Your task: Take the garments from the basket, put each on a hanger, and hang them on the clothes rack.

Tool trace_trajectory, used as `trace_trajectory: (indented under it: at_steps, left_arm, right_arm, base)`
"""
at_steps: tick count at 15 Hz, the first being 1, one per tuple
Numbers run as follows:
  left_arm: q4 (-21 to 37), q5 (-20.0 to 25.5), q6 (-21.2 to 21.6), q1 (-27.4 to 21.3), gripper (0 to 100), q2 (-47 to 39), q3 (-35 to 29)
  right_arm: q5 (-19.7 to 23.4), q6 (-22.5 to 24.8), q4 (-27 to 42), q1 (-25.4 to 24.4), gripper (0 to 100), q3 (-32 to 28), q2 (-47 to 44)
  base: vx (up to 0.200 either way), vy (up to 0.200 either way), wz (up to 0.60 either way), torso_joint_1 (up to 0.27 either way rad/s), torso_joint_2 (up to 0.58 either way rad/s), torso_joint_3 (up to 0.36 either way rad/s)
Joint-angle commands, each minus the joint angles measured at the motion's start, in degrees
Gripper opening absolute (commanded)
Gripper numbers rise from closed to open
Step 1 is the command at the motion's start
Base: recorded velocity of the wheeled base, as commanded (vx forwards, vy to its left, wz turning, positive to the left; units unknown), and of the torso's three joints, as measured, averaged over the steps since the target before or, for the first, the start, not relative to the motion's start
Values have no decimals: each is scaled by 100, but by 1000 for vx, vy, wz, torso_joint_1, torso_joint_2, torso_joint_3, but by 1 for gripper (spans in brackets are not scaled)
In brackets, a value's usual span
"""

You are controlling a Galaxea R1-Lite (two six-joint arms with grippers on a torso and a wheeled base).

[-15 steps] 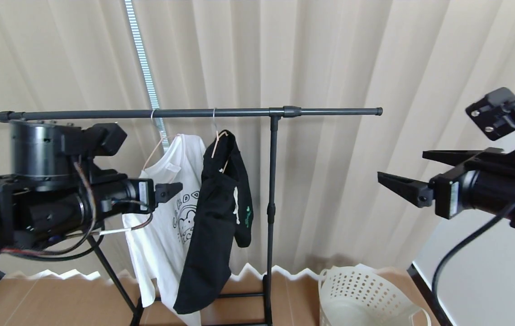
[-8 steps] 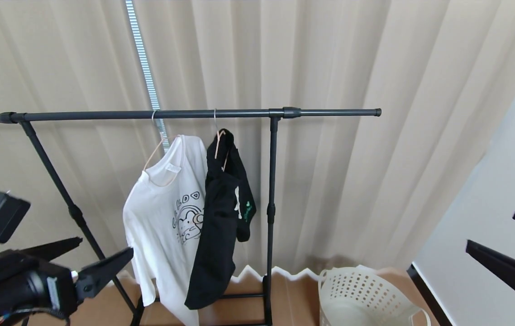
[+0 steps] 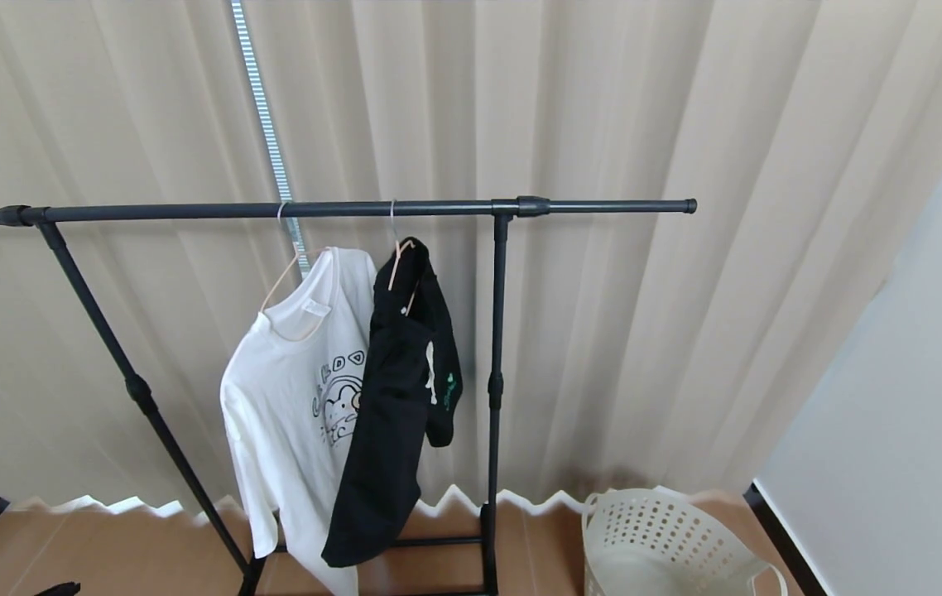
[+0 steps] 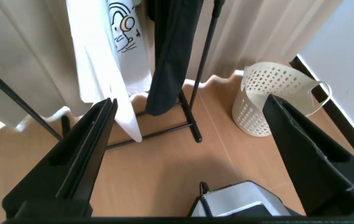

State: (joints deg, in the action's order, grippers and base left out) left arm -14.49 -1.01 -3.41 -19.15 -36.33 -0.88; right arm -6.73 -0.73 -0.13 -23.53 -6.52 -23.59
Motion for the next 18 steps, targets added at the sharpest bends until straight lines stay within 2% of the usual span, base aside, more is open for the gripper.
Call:
trace_trajectory:
  at_steps: [1,3,5,6,7,8,9,10,11,13,14,16,17,18]
  left_arm:
    - [685,128,-10,-18,100,917,88]
    - [1362,259,-10,43,100,1559,88]
    - [1388,163,104,351,100,1682,88]
    - [1388,163,104,351,100,1682,88]
    - [1529,101,429,1019,100,2288,70]
    - [1555,110,447,1458,100,2543,53]
    - [1555,128,447,1827,100,2780,53]
    - [1555,171,447,1985,100,3079,53]
    - [1555,347,438,1950,100,3589,53]
    - [1520,391,420,1889,100,3633,61]
    - [1520,400,420,1889,100,3633,61]
    - [1520,382,429,1889,100,3633,61]
    - [1520,356,420,1889,100,3633,70]
    - [1520,374,420,1889,100,3633,70]
  right_arm:
    - [5,-24,5,15,100,459,583]
    - [5,-76,13,68,100,503,759]
    - [5,-76,13,340,100,503,803]
    - [5,-76,13,340,100,503,803]
    - [5,-50,22,885,100,503,1014]
    - [14,-15,22,1228,100,503,1155]
    - [31,20,22,1465,100,503,1260]
    - [31,20,22,1588,100,503,1375]
    - [58,29,22,1685,100,503,1568]
    - [58,73,22,1957,100,512,1937]
    - [66,135,31,2318,100,512,2166]
    - [-92,346,49,2370,100,538,2359]
    - [-303,319,57,2362,100,547,2359]
    - [-224,100,31,2362,100,556,2359]
  base:
    - [0,0,0,0,0,0]
    - [0,0,0,0,0,0]
    - [0,0,0,0,0,0]
    - [0,0,0,0,0,0]
    - [0,0,0,0,0,0]
    - [0,0,0,0,0,0]
    - [0,0,0,0,0,0]
    - [0,0,0,0,0,0]
    - [0,0,0,0,0,0]
    - [0,0,0,0,0,0]
    - [0,0,0,0,0,0]
    - [0,0,0,0,0,0]
    - [0,0,0,0,0,0]
    - [0,0,0,0,0,0]
